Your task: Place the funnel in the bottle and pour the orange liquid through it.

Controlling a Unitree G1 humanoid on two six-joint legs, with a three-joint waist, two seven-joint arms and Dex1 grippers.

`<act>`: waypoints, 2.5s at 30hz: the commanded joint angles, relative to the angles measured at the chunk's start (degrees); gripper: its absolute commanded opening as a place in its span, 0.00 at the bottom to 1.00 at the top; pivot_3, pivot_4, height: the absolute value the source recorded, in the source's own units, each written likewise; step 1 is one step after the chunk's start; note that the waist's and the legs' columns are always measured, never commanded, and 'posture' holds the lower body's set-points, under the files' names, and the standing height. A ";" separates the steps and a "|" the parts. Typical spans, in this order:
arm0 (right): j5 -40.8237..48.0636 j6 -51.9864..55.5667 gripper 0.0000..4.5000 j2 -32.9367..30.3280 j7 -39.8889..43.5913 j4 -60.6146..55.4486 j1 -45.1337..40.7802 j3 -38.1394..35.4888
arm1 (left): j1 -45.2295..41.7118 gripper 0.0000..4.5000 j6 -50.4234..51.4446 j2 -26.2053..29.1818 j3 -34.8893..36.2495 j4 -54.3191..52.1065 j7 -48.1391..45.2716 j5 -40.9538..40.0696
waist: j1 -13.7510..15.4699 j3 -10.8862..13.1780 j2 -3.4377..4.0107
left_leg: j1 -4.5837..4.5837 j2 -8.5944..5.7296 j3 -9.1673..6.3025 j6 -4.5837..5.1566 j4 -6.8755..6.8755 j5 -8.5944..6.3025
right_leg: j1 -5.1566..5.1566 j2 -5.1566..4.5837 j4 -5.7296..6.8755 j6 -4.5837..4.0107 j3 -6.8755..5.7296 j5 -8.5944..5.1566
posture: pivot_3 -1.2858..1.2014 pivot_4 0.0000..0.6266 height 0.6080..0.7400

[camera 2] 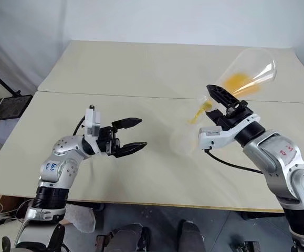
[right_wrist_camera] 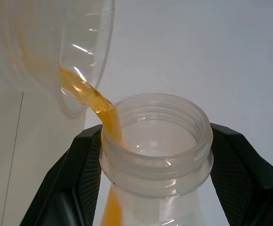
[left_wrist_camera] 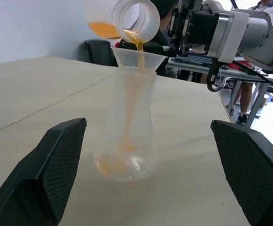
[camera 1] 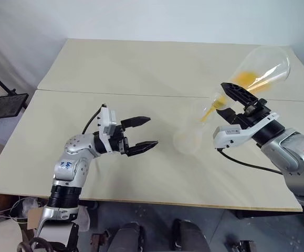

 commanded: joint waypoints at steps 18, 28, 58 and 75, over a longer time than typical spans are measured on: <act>-1.65 -2.17 0.62 -1.31 -0.22 -0.26 -1.16 -2.05 | -0.11 1.00 -1.47 -0.59 0.23 -2.15 0.38 -1.19 | 0.00 0.00 0.00 | 0.00 0.00 0.00 0.00 0.00 0.00 | 0.00 0.00 0.00 0.00 0.00 0.00 | 0.52 0.24 1.00; -2.06 -2.43 0.62 -1.27 -0.20 -0.20 -1.74 -1.80 | -0.10 1.00 -1.41 -0.72 0.12 -2.21 0.46 -1.16 | 0.00 0.00 0.00 | 0.00 0.00 0.00 0.00 0.00 0.00 | 0.00 0.00 0.00 0.00 0.00 0.00 | 0.52 0.24 1.00; -4.42 -3.64 0.62 -1.16 -0.80 0.14 -3.06 -1.33 | -0.08 1.00 -1.50 -1.04 0.14 -2.76 0.59 -1.46 | -0.01 0.00 0.00 | 0.00 0.00 0.00 -0.01 0.00 0.00 | 0.01 0.00 0.00 0.00 0.00 0.00 | 0.52 0.24 1.00; -5.45 -3.70 0.62 -0.81 -0.89 0.25 -4.09 -0.75 | -0.03 1.00 -2.14 -1.22 -0.17 -3.01 0.51 -1.19 | -0.01 0.00 0.00 | 0.00 0.01 0.00 -0.01 0.00 0.00 | 0.01 0.01 0.00 0.00 0.00 0.00 | 0.52 0.24 1.00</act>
